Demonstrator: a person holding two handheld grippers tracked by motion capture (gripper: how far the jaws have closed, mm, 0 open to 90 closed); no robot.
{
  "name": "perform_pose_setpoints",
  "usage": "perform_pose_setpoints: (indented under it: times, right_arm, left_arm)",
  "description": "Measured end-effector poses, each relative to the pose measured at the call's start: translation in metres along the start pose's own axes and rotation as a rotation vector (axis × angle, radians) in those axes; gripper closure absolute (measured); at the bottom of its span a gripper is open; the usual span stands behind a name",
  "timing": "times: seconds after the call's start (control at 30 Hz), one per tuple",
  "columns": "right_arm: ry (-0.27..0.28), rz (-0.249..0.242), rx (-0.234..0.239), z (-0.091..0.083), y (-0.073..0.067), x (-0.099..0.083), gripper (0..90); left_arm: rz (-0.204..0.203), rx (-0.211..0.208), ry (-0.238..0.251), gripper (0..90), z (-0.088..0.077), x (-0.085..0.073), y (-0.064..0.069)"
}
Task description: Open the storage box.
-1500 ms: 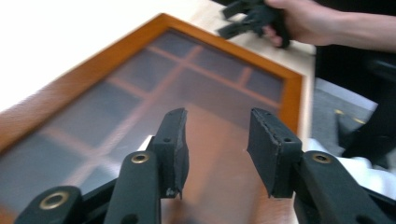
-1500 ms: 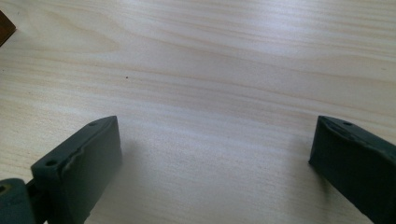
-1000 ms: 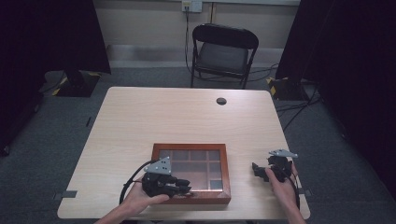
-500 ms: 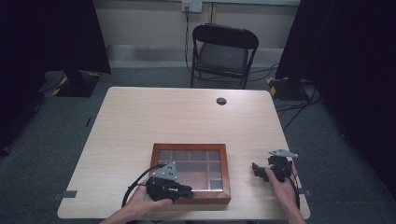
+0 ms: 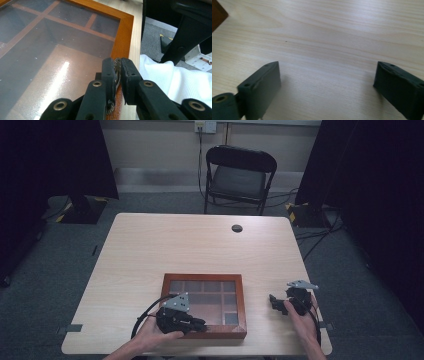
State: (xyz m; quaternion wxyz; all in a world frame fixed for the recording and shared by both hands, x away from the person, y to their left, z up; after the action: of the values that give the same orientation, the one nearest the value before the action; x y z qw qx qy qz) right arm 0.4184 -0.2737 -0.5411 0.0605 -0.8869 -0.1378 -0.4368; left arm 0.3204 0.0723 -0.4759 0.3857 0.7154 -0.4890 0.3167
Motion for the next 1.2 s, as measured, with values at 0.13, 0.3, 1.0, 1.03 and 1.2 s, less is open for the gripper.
perform_pose_setpoints:
  times: [0.13,0.3,1.0,1.03,1.2]
  right_arm:
    - [-0.001,-0.022,0.021,-0.001,-0.004,0.002,16.1]
    - [-0.006,-0.025,0.167,-0.007,-0.02,0.006,17.1]
    - [0.049,-0.129,0.538,-0.033,-0.086,0.019,18.2]
    - [0.05,-0.131,0.553,-0.034,-0.088,0.019,18.2]
    - [0.059,-0.158,0.585,-0.038,-0.095,0.019,22.1]
  left_arm:
    - [-0.003,-0.006,0.001,81.7,-0.002,0.003,0.0]
    - [-0.002,-0.011,0.004,81.7,-0.005,0.008,0.0]
    - [0.019,-0.026,0.003,82.0,-0.01,0.024,0.0]
    - [0.018,-0.027,0.004,82.0,-0.01,0.024,0.0]
    - [0.014,-0.034,0.006,82.0,-0.012,0.025,-0.001]
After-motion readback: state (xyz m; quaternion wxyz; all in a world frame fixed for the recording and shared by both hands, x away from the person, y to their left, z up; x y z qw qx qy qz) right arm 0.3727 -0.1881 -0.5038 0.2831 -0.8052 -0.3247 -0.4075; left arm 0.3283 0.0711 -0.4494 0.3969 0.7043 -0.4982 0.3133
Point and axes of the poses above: each handheld gripper's, and its own axes: z roughly forward along the jaws, x roughly out of its top, y roughly to its right, the point moved 6 cm from there along z, roughly forward along the jaws, and after that the axes turned 6 degrees about y, right-handed, at the moved point
